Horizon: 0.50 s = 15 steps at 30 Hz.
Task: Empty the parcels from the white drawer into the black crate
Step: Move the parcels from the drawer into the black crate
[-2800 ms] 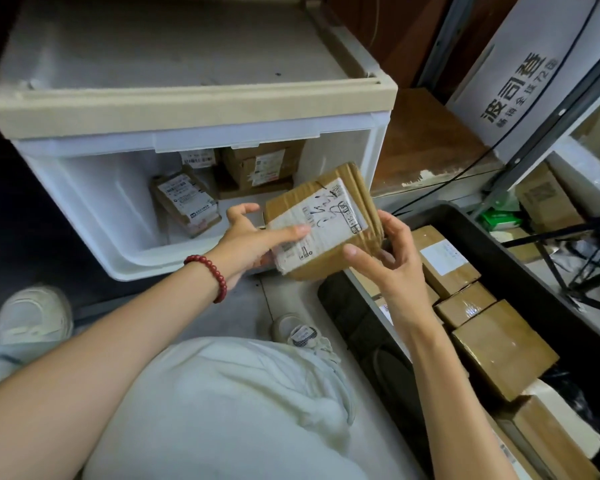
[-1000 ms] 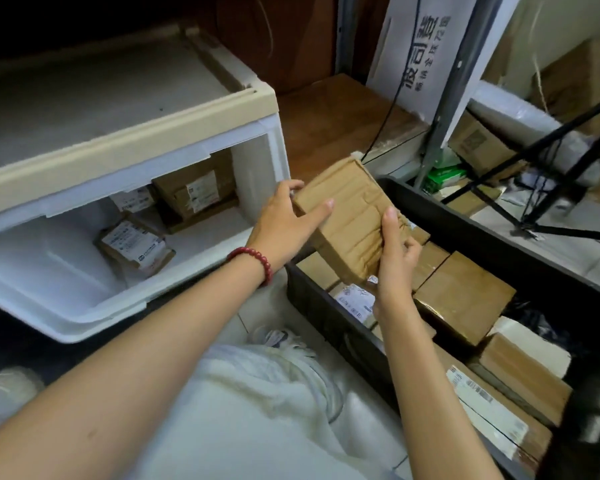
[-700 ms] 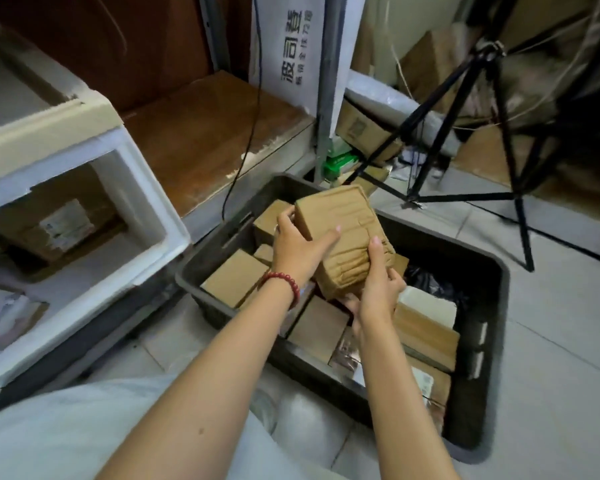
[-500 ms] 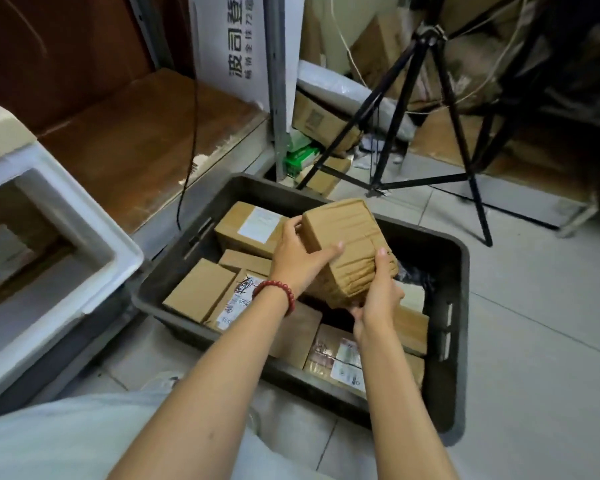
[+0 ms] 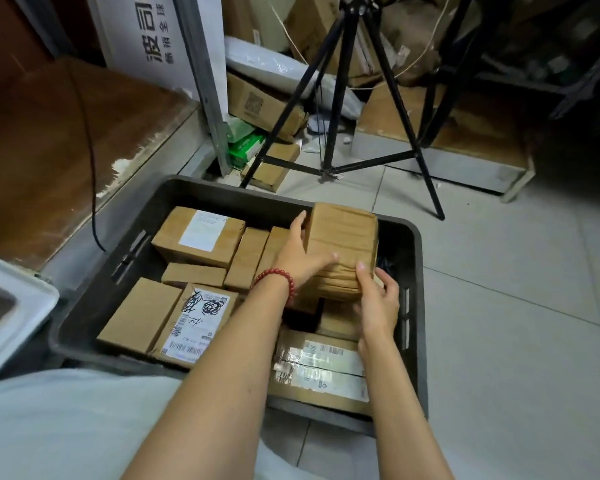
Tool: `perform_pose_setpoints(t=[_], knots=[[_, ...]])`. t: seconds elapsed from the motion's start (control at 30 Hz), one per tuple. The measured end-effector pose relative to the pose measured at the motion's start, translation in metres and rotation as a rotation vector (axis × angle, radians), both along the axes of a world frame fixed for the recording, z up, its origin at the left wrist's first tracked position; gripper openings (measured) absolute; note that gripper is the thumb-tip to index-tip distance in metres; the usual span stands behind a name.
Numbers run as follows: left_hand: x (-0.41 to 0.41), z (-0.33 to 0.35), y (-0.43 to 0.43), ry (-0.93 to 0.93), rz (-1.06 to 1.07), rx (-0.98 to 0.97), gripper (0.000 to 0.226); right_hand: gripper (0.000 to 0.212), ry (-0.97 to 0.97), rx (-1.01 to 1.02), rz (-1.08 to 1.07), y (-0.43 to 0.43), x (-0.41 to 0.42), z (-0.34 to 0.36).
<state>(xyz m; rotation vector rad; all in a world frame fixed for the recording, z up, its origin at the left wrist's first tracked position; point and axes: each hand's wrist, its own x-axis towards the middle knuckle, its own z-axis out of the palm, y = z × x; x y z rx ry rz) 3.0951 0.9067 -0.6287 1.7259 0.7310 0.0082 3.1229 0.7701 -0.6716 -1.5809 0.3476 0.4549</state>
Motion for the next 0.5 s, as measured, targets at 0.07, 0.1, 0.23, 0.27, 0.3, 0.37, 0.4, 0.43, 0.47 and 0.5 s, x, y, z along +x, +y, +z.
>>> perform_pose_setpoints(t=[0.07,0.1,0.23,0.27,0.3,0.37,0.4,0.43,0.47,0.5], knots=[[0.013,-0.010,-0.009,0.019,-0.024,-0.003,0.093,0.047,-0.061,-0.033,-0.010,-0.004,0.007,0.002],[0.019,-0.015,-0.013,0.036,-0.038,-0.006,0.091,0.050,-0.088,-0.066,-0.010,-0.006,0.011,0.004],[0.040,-0.035,-0.026,0.119,-0.095,0.039,0.089,0.057,-0.205,-0.251,0.006,-0.019,0.025,-0.001],[0.043,-0.039,-0.029,0.129,-0.118,0.070,0.091,0.057,-0.235,-0.290,0.020,-0.022,0.028,-0.004],[0.045,-0.042,-0.032,0.135,-0.144,0.094,0.092,0.057,-0.261,-0.326,0.040,-0.023,0.029,-0.007],[0.047,-0.048,-0.035,0.122,-0.188,0.130,0.091,0.056,-0.300,-0.394,0.087,-0.022,0.031,-0.013],[0.047,-0.051,-0.036,0.112,-0.211,0.161,0.089,0.055,-0.322,-0.428,0.116,-0.020,0.031,-0.015],[0.047,-0.052,-0.035,0.110,-0.241,0.206,0.085,0.052,-0.339,-0.462,0.148,-0.016,0.031,-0.017],[0.046,-0.054,-0.035,0.108,-0.277,0.263,0.080,0.050,-0.354,-0.498,0.177,-0.013,0.030,-0.020],[0.046,-0.056,-0.033,0.109,-0.311,0.319,0.075,0.047,-0.365,-0.531,0.199,-0.011,0.029,-0.022]])
